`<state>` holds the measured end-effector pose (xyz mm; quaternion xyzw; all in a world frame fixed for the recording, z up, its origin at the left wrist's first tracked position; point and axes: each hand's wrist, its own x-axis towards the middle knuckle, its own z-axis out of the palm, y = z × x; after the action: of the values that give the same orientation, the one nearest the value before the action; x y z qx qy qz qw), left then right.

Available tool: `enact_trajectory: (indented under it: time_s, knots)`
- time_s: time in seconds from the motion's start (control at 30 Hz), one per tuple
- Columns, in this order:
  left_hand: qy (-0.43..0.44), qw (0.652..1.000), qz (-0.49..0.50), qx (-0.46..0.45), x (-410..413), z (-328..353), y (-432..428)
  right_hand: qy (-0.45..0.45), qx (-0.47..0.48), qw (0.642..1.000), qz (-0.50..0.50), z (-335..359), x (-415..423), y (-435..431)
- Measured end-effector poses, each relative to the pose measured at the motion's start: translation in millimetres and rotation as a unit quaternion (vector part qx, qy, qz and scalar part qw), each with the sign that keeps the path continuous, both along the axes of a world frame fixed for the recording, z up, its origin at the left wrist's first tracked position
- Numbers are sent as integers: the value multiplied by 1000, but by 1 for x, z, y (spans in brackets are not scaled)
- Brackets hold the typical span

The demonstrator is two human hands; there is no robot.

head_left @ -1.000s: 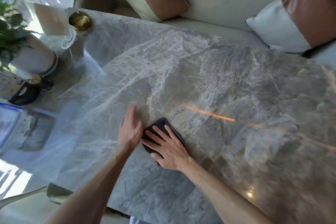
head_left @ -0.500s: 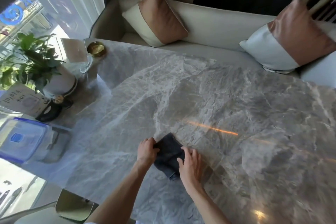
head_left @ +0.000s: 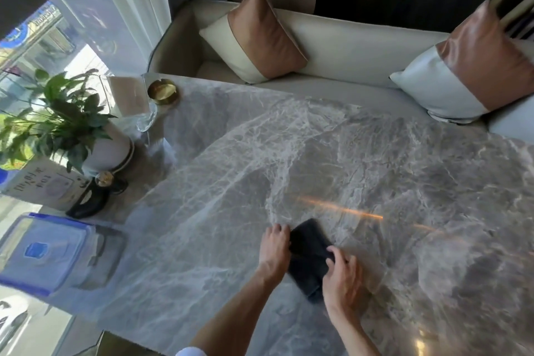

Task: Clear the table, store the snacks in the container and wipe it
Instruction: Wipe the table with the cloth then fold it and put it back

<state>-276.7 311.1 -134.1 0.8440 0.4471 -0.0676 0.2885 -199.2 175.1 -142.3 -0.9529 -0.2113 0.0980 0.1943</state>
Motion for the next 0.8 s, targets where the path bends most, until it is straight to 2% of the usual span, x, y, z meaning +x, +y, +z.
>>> enact_trajectory:
  time_s: [0.17,0.3,0.4,0.5,0.6,0.7,0.8]
  knots:
    - [-29,998,51,12,-11,-15,72,19,35,998,-41,-7,0,102]
    - [-47,987,151,-10,-71,-18,118,33,9,999,26,-11,-48,167]
    - [-27,983,179,-24,-129,-11,117,9,-37,997,73,-6,-103,170]
    - [-9,980,186,-71,-178,-4,101,19,-76,996,35,-2,-160,151]
    - [-16,970,196,-145,-204,6,96,53,-48,996,-55,5,-201,145]
    - [-19,945,199,-259,-218,21,109,139,-1,985,-107,16,-216,155]
    - [18,926,200,-320,-234,30,128,222,-54,969,-97,29,-221,169]
